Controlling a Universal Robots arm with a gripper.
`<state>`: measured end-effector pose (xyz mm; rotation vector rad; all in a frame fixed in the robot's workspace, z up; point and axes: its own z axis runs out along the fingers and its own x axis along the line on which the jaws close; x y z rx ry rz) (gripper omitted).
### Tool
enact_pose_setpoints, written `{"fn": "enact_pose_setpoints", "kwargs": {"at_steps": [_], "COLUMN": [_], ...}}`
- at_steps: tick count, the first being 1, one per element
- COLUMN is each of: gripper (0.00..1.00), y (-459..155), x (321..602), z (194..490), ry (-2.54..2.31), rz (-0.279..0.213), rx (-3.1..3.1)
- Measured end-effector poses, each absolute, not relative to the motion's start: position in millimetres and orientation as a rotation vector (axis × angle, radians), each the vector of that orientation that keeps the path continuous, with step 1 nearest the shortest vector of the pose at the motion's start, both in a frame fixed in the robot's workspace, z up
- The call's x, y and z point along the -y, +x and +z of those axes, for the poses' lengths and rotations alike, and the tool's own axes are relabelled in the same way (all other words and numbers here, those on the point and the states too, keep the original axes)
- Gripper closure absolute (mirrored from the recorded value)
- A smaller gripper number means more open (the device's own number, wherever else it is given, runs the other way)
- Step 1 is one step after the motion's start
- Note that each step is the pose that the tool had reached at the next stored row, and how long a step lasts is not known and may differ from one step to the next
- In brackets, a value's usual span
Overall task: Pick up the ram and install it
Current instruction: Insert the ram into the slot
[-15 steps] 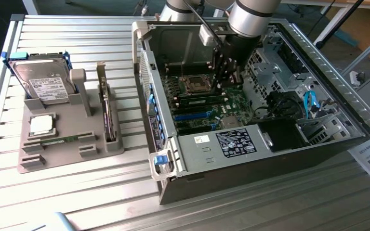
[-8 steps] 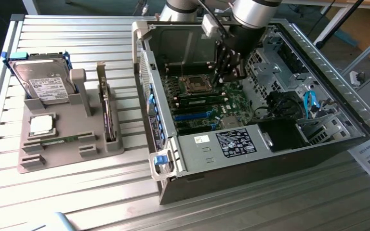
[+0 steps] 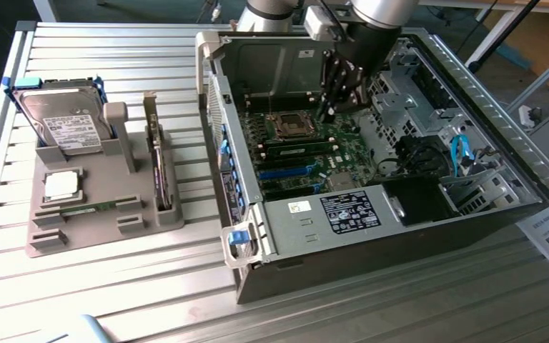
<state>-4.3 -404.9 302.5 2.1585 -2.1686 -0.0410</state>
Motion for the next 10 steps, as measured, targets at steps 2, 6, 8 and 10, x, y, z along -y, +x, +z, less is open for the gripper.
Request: {"fn": "enact_pose_setpoints", "kwargs": {"at_steps": [2,6,8,10], "gripper": [0.8,0.8,0.8,0.8], "y": [-3.9,-3.2,-3.1,-2.6], "x": [405.0,404.9,405.0,405.0], "z": [308.2,315.3,318.1,324.8], "ry": [2.156,2.152,2.151,2.149], "rz": [-0.046,-0.054,-0.056,-0.061], "rx": [2.166,2.162,2.161,2.159]}}
